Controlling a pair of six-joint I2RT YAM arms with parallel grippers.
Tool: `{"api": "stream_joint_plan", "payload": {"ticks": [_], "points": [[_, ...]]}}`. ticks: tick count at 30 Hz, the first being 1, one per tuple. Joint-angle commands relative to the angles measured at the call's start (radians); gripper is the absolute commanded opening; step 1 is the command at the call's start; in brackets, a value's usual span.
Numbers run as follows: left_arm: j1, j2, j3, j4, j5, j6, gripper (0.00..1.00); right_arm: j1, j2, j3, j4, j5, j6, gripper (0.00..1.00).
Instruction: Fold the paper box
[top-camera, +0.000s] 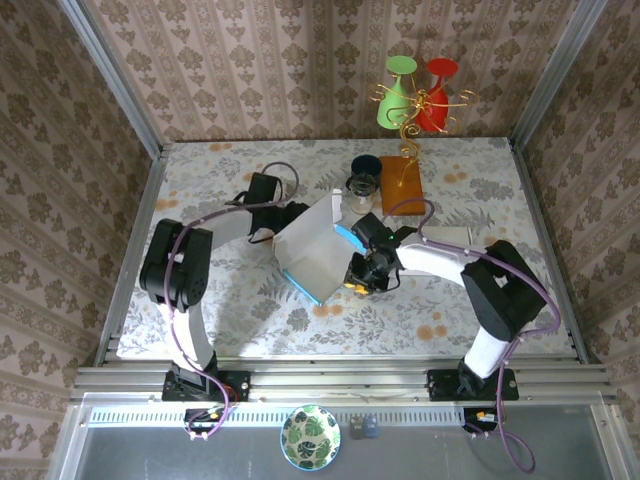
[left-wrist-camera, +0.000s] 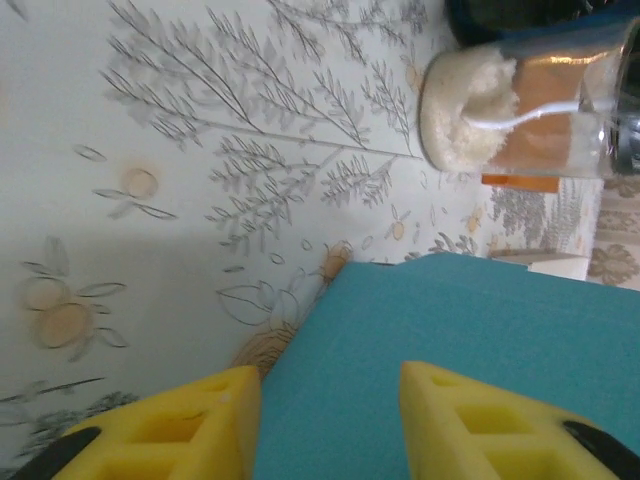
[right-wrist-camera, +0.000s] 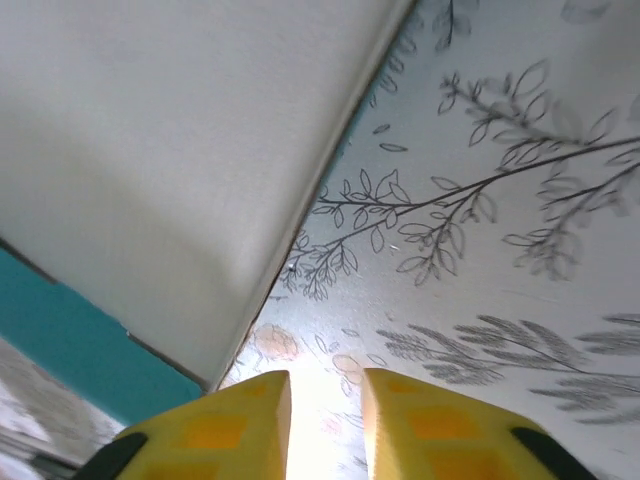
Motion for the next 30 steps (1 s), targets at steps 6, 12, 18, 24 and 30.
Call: {"api": "stream_joint_plan", "payload": {"ticks": [6,12,18,24,30], "points": [[0.080,-0.324,0.109,-0.444,-0.423,0.233,0.48,-0.120,-0.106,0.251,-0.177,0.090,-0.728,0.37],[0.058,-0.501,0.091,-0.627,-0.475,0.272,0.50,-0.221,0.043,0.483,-0.248,-0.027,-1.065,0.42],[-0.018,-0.678,-0.045,-0.711,-0.433,0.249,0.54,-0.241,0.157,0.609,-0.214,-0.104,-1.236,0.48],[-0.135,-0.771,-0.198,-0.613,-0.395,0.245,0.60,-0.238,0.275,0.720,-0.239,-0.163,-1.343,0.53],[-0.163,-0.753,-0.262,-0.575,-0.457,0.231,0.60,-0.234,0.360,0.772,-0.234,-0.177,-1.370,0.54]]}}
